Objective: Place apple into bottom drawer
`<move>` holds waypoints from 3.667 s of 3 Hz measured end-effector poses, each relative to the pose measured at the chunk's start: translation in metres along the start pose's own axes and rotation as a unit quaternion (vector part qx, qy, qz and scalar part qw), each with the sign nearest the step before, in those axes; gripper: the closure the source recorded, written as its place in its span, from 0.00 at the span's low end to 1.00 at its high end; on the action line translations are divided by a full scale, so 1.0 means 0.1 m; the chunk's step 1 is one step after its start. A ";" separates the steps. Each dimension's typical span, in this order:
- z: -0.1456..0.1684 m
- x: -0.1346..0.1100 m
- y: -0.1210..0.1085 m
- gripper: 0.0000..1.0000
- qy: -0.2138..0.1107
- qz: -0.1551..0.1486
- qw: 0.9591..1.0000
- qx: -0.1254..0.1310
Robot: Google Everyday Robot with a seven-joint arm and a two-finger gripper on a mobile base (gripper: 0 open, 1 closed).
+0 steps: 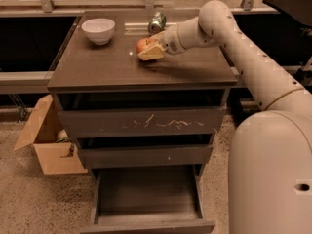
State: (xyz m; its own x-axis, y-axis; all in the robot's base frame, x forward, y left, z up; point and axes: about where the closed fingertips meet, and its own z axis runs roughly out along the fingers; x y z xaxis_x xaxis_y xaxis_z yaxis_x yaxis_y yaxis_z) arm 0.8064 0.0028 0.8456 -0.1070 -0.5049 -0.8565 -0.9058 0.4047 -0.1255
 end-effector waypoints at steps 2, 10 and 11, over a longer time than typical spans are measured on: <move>-0.46 -0.58 0.33 1.00 -0.051 -0.095 0.993 -0.040; -1.17 0.19 2.16 1.00 -0.021 -0.137 0.979 -0.149; -1.38 0.60 2.35 1.00 0.044 -0.128 0.979 -0.152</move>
Offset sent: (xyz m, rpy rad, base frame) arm -0.0649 -0.0033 0.1328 0.0312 -0.3003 0.2955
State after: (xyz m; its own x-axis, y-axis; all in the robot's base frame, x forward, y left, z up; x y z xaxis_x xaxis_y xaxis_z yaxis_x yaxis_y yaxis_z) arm 0.5307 -0.0376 0.8343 0.1164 -0.6292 -0.7685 -0.9863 0.0176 -0.1639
